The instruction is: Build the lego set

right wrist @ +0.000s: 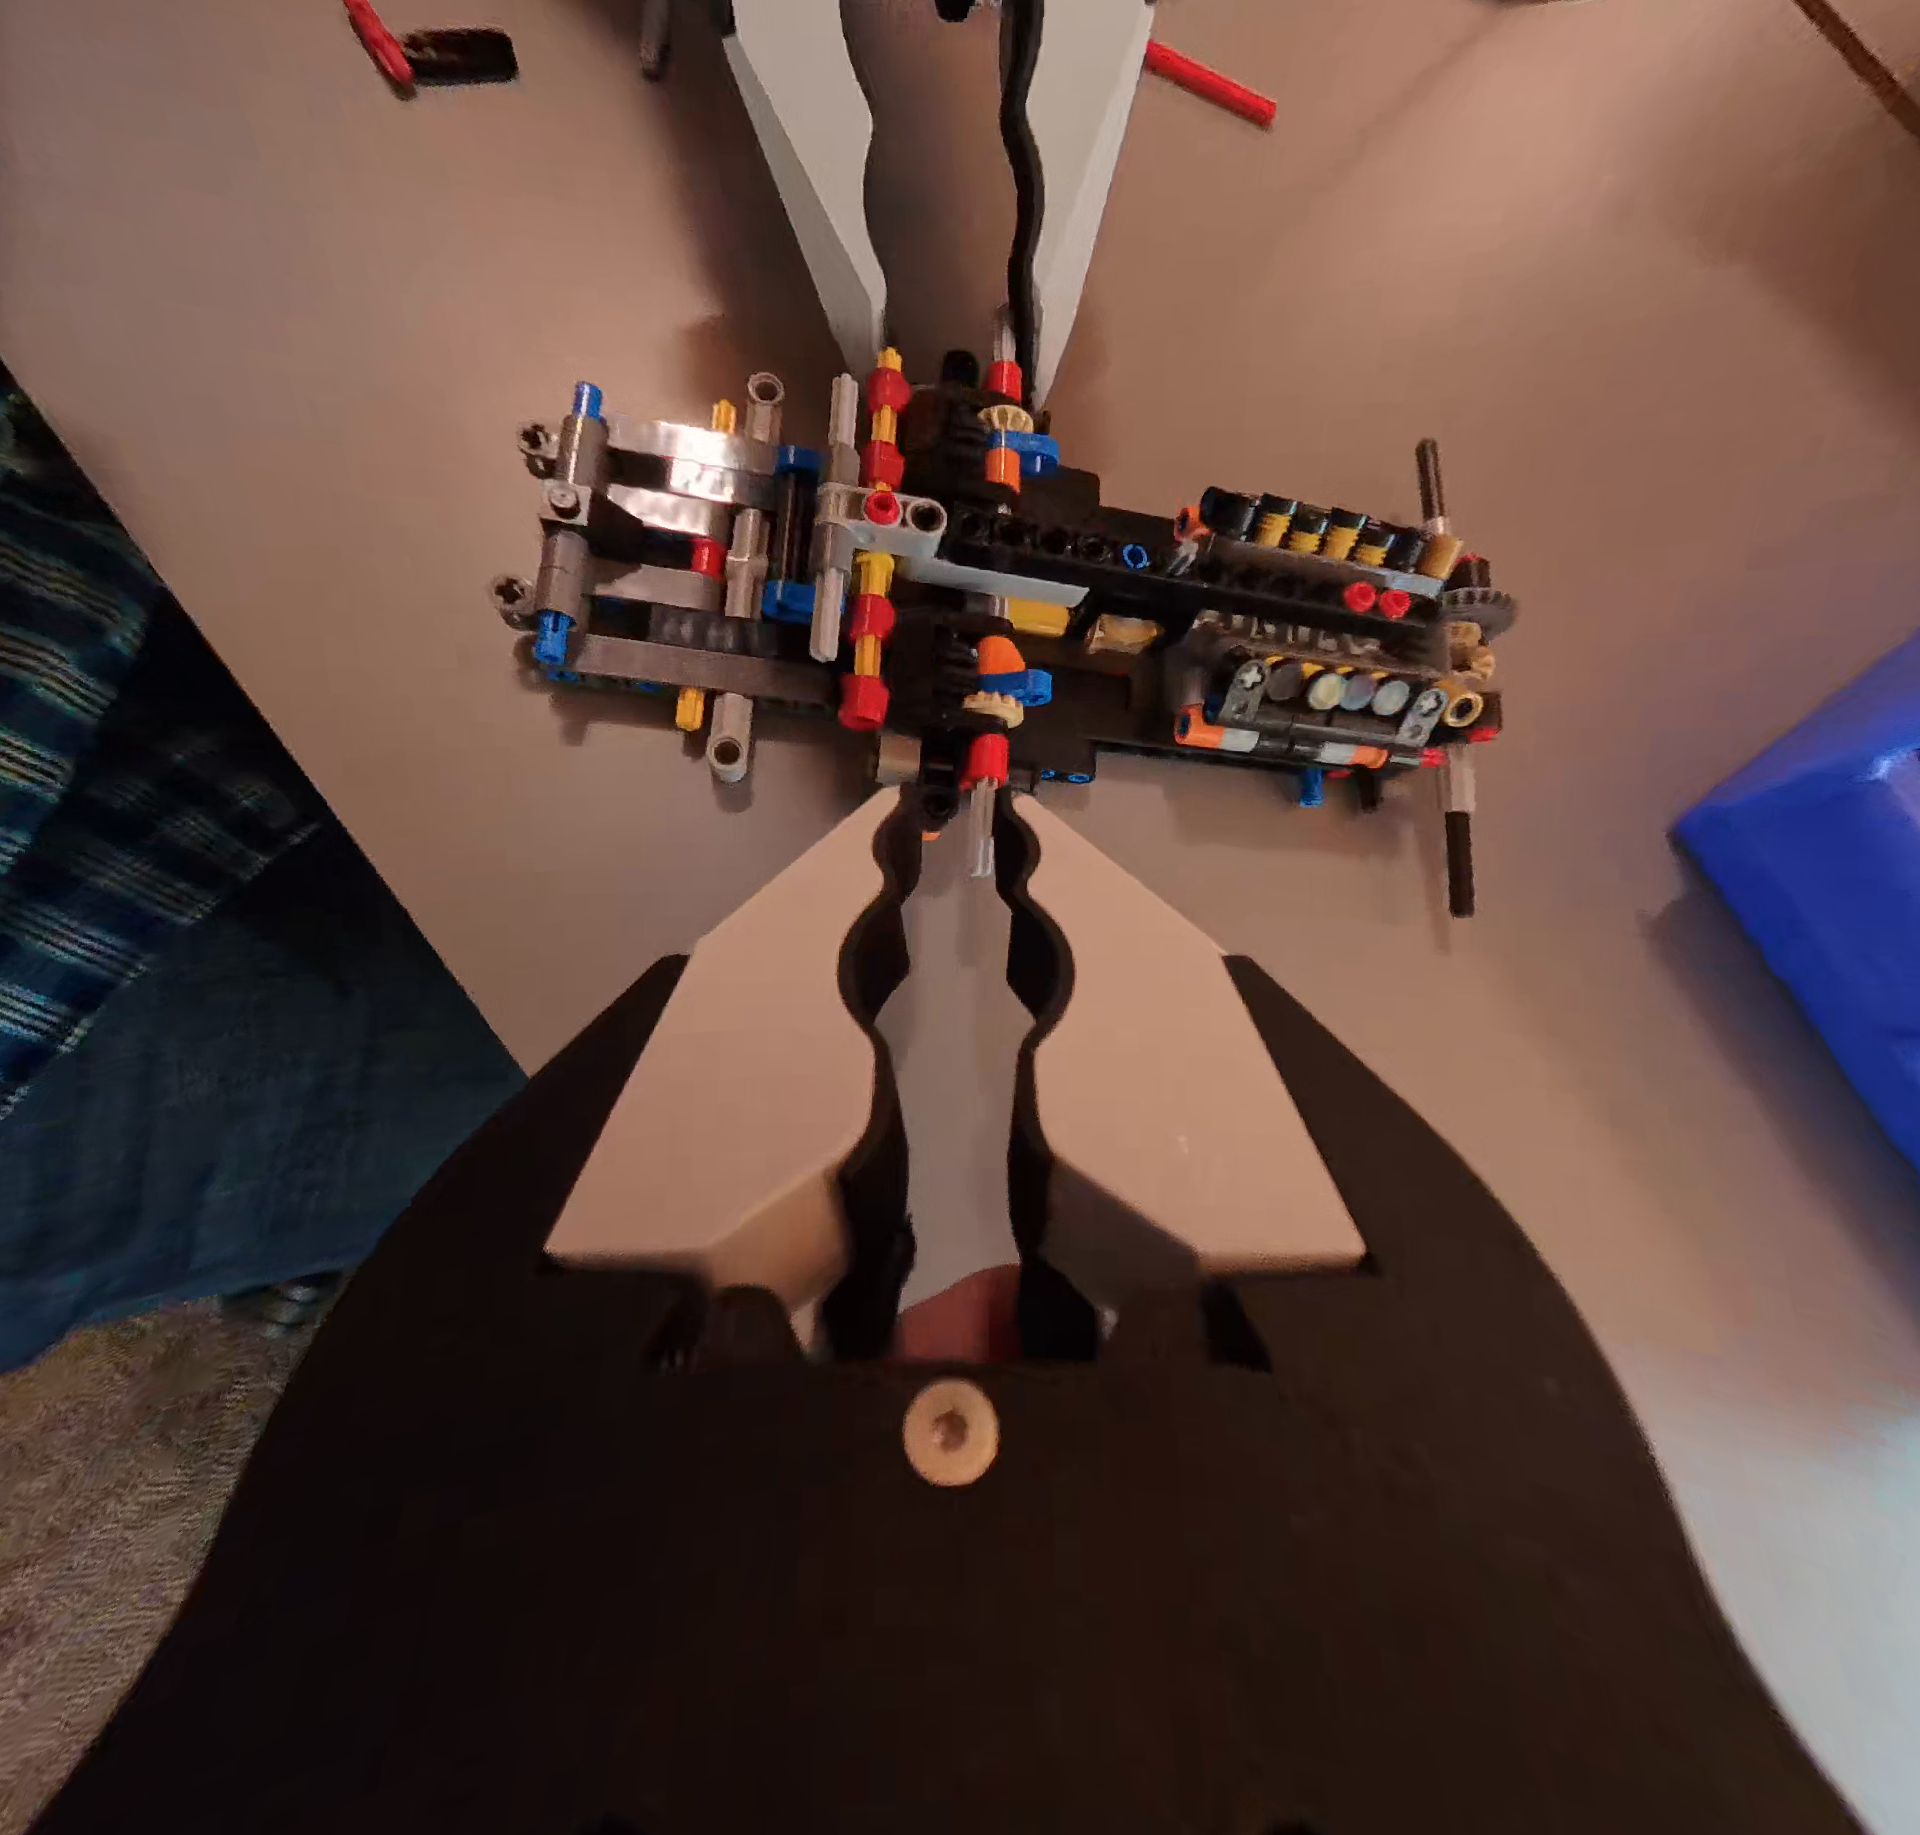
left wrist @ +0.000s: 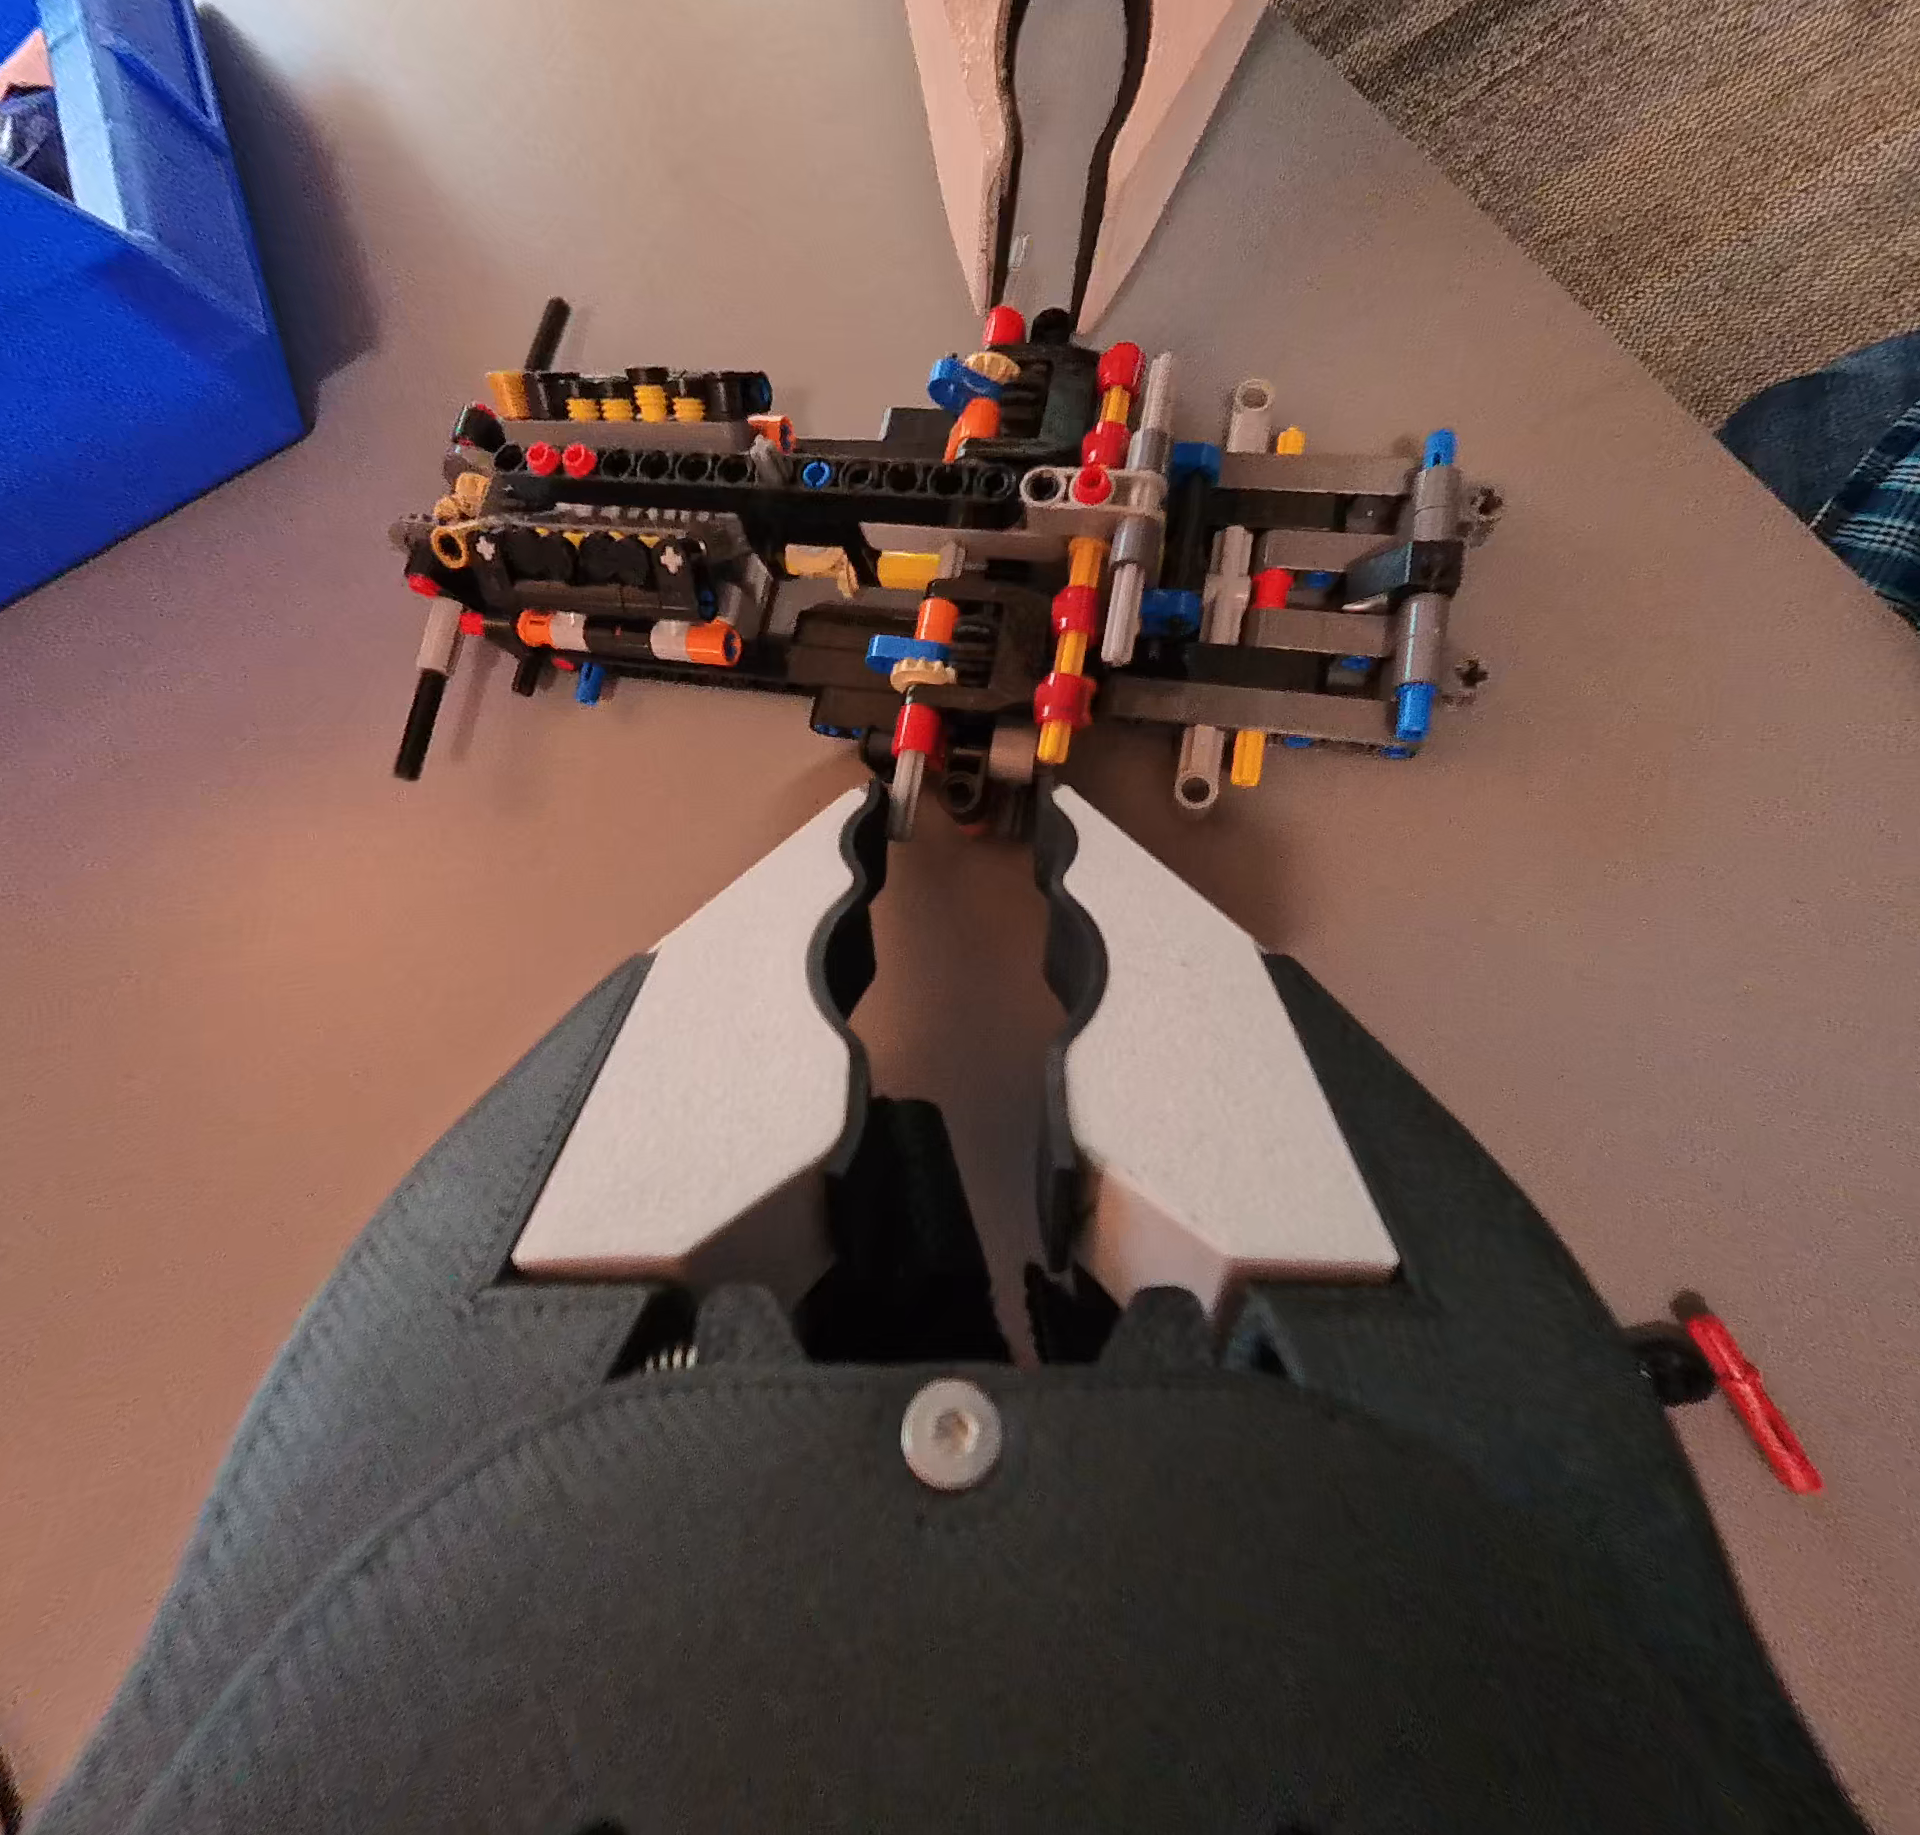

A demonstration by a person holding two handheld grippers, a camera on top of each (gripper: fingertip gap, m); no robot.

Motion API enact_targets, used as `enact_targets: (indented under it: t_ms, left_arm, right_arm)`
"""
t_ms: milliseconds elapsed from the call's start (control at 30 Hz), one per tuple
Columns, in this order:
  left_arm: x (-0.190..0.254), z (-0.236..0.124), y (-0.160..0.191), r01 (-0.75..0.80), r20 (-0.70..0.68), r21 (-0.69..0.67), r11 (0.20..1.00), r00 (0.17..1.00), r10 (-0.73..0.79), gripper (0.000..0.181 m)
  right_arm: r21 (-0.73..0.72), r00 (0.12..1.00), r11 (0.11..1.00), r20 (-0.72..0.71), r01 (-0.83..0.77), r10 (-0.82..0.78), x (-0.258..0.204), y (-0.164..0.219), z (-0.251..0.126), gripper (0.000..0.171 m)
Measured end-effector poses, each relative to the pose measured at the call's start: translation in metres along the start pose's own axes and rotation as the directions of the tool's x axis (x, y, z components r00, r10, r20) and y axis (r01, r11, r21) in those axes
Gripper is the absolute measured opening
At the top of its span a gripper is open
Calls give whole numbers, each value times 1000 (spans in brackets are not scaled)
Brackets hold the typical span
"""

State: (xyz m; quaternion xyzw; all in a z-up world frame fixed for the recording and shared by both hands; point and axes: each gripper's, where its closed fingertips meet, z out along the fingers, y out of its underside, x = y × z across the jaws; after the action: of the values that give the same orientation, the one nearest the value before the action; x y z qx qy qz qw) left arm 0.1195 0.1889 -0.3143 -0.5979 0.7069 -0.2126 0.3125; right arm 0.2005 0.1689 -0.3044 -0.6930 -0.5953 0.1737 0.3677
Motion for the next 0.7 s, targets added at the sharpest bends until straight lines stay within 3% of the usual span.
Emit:
enact_targets:
  t_ms: [200,433,600,700]
  left_arm:
    - [2,0,2,-1,-25,6,1000,1000,1,26]
    - [2,1,3,5,-41,17,1000,999,-4,27]
    - [1,1,4,-10,-29,13,1000,1000,11,27]
    - [1,-1,5,-18,-32,13,1000,999,18,28]
  right_arm:
    - [115,970,969,134,-217,201,1,-5,-3,1]
    - [67,992,990,25,-126,125,2,-3,2,1]
    - [72,935,935,97,-347,340,2,-4,3,1]
    - [35,851,864,197,-502,487,-4,-6,3,1]
